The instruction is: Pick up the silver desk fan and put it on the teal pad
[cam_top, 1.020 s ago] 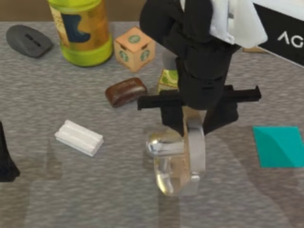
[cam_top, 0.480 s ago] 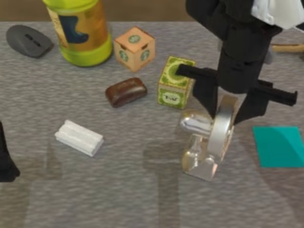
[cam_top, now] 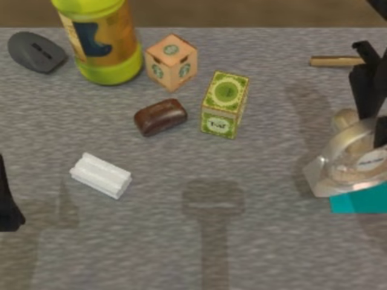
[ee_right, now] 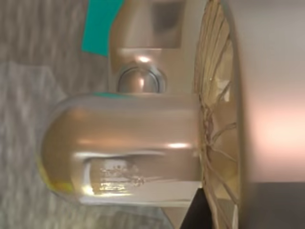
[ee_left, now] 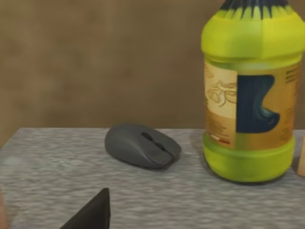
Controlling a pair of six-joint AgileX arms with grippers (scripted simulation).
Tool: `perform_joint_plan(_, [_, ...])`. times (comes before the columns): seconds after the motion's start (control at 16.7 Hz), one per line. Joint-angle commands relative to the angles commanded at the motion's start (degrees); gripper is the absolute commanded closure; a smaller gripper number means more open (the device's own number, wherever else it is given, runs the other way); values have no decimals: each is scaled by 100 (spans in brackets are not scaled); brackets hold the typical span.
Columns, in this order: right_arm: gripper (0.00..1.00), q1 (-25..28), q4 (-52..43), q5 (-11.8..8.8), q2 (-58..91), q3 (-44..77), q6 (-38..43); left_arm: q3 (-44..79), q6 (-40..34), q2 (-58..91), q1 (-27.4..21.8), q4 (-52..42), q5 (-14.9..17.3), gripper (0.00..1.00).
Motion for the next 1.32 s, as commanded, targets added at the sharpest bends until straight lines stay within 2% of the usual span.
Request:
perform_joint_plan(0.12, [100, -328, 47, -4, -162, -182, 511, 0, 0, 0, 0, 0, 0, 0])
perform_joint_plan(0.3, [100, -549, 83, -9, -274, -302, 812, 0, 0, 0, 0, 0, 0, 0])
perform_joint_plan(0.6, [100, -521, 102, -10, -251, -306, 805, 0, 0, 0, 0, 0, 0, 0])
perform_joint_plan(0.9, [100, -553, 795, -9, -203, -931, 802, 0, 0, 0, 0, 0, 0, 0])
perform_joint_plan(1.14, [100, -555, 855, -8, -189, -990, 807, 0, 0, 0, 0, 0, 0, 0])
perform_joint_plan(1.32, [77, -555, 855, -8, -189, -990, 807, 0, 0, 0, 0, 0, 0, 0])
